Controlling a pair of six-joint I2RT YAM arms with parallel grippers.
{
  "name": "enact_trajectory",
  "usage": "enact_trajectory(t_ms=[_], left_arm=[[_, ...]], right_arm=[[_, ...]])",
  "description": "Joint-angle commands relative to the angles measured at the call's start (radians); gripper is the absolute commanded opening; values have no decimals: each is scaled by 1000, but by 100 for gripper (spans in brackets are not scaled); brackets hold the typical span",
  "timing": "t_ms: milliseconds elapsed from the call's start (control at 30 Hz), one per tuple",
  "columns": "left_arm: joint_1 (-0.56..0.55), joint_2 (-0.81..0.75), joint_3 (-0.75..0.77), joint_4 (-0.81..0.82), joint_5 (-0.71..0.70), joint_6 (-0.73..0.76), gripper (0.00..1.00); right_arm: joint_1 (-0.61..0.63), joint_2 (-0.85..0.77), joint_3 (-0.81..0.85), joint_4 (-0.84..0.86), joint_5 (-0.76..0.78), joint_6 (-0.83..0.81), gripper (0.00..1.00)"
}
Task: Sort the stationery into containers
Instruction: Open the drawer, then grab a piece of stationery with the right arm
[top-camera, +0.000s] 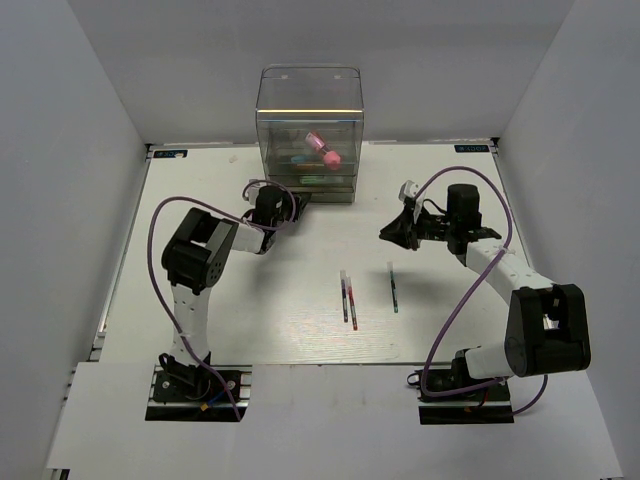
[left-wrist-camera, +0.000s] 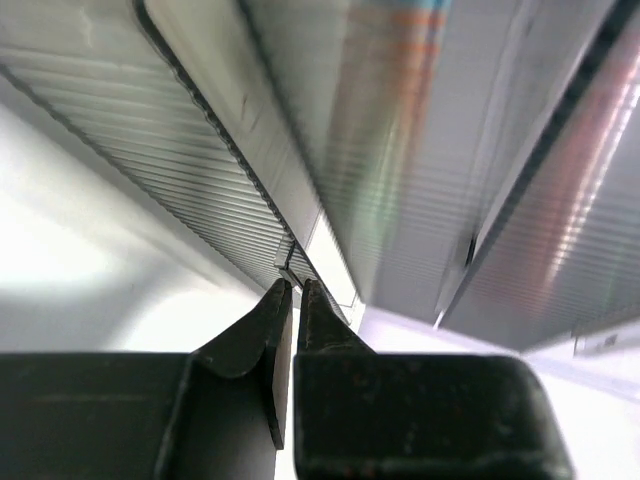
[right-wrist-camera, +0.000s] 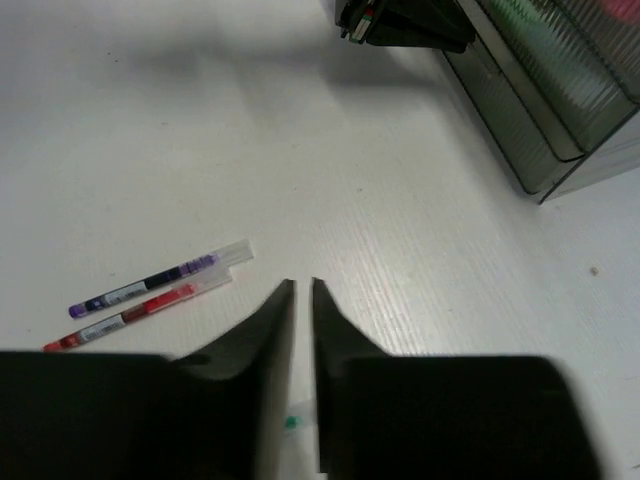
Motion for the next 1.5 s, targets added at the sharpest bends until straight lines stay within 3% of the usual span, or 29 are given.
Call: enact_trajectory(t_ms=[0,33,100,133,167,367,400,433,567,733,1000,1133,1167,1233,1267,1367,1400,1433,1467], left_arm=[[-20,-73,-61,-40,26,34,0],[-30,-91,-83,-40,26,34,0],[-40,-110,-118,-40,26,34,0],[-49,-119,-129,-40,26,34,0],[-59,-140,-141,-40,26,34,0],[-70,-179,-189,-52,7,34,1],[-70,-188,-189,-52,7,34,6],[-70,-188,-198,-52,18,34,18],[-70,-199,-198,-52,36,34,43],[-70,-237,-242,-52,46,46,54],[-79,-439,-342,-99,81,189,59],[-102,-547,-370,-213,90,406,59],[-125,-594,-341,-347,81,544,59],[-136,-630,-313,-466,56,672,59],[-161,-668,-304,-562,40,760,59],[-187,-729,-304,-693,-31,894,59],[-202,-760,-304,-724,-78,922,63],[-211,-771,-281,-754,-106,950,63],[-222,-771,-281,-788,-129,988,63]], right_arm=[[-4,-18,11,-55,-17,-22,25],[-7,-9,22,-68,-19,-26,46],[-2,19,62,-179,-23,-49,64],[-7,36,82,-199,-13,-51,86],[-4,47,93,-262,-11,-51,90],[-4,116,120,-341,62,-57,90],[-2,117,114,-341,70,-57,90],[-1,117,117,-347,90,-55,90],[-4,111,108,-332,145,-42,90],[2,88,79,-290,200,3,90],[4,116,99,-462,156,-158,90],[5,110,88,-480,187,-167,90],[10,105,85,-473,199,-161,90],[30,59,62,-438,217,-155,81],[19,42,53,-425,257,-151,68],[36,-44,-8,-274,367,-95,46],[42,-79,-24,-243,422,-70,38],[45,-102,-54,-145,491,-7,38],[42,-98,-68,-123,516,35,44]])
